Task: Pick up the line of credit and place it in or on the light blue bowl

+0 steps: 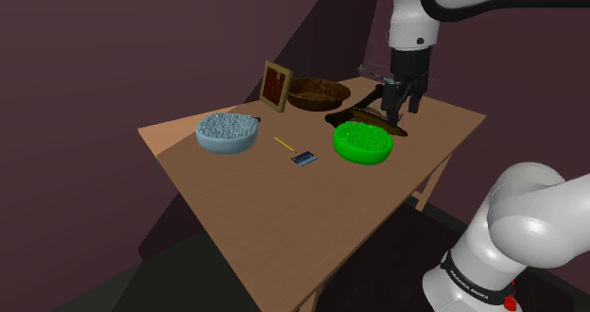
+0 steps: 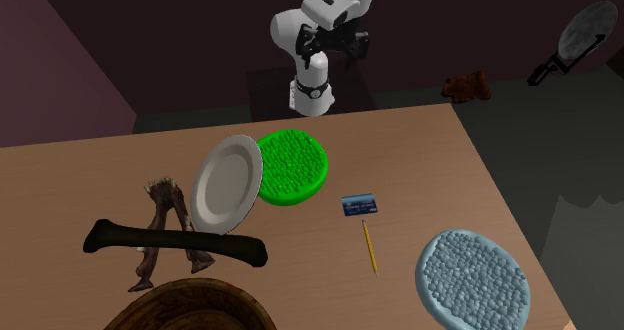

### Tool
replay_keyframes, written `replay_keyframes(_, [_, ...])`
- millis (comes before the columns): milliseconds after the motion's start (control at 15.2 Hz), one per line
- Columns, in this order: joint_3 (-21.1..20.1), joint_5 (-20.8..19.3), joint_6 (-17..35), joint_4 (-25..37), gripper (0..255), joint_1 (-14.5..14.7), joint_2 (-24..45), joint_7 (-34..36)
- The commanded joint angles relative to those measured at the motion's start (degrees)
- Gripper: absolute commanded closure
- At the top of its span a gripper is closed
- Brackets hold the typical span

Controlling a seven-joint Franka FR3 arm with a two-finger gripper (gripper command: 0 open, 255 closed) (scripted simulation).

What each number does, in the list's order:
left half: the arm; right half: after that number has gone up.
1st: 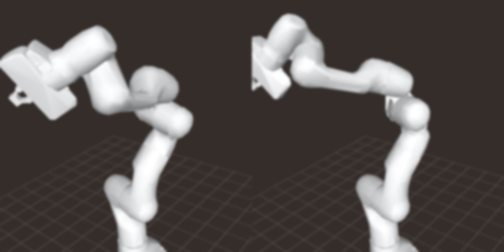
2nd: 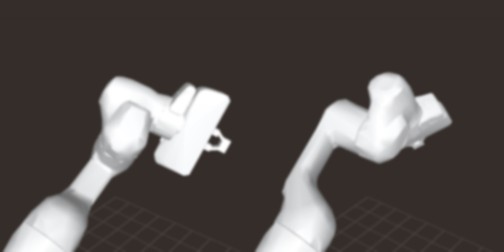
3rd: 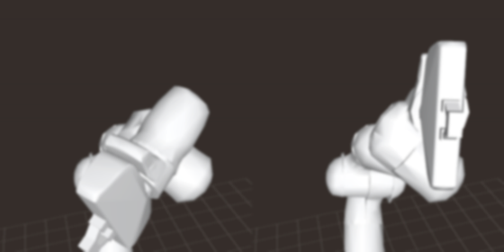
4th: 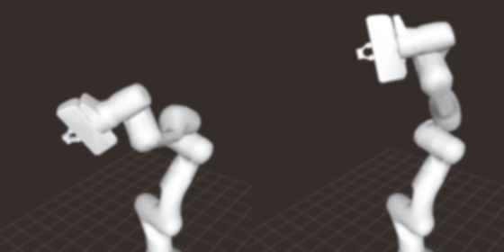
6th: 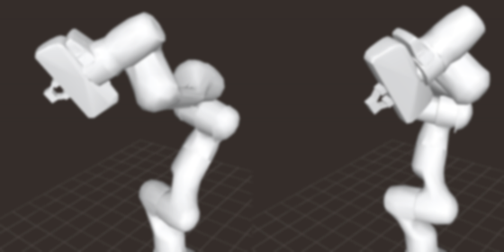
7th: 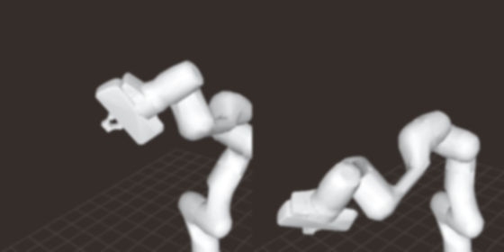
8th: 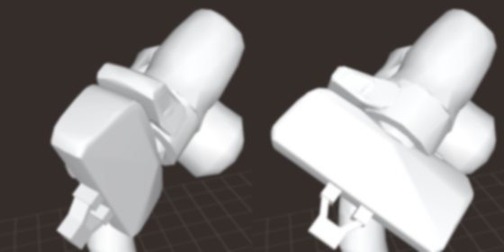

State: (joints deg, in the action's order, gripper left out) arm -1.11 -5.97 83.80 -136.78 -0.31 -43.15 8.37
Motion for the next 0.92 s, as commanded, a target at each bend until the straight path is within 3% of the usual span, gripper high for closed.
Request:
replay_keyframes(0, [0.0,0.0,0.0,0.0,0,0.0,0.0,0.0])
replay_keyframes(858, [-1.28,22.1,16.63,5.61,0,-6.61,25.99,33.49])
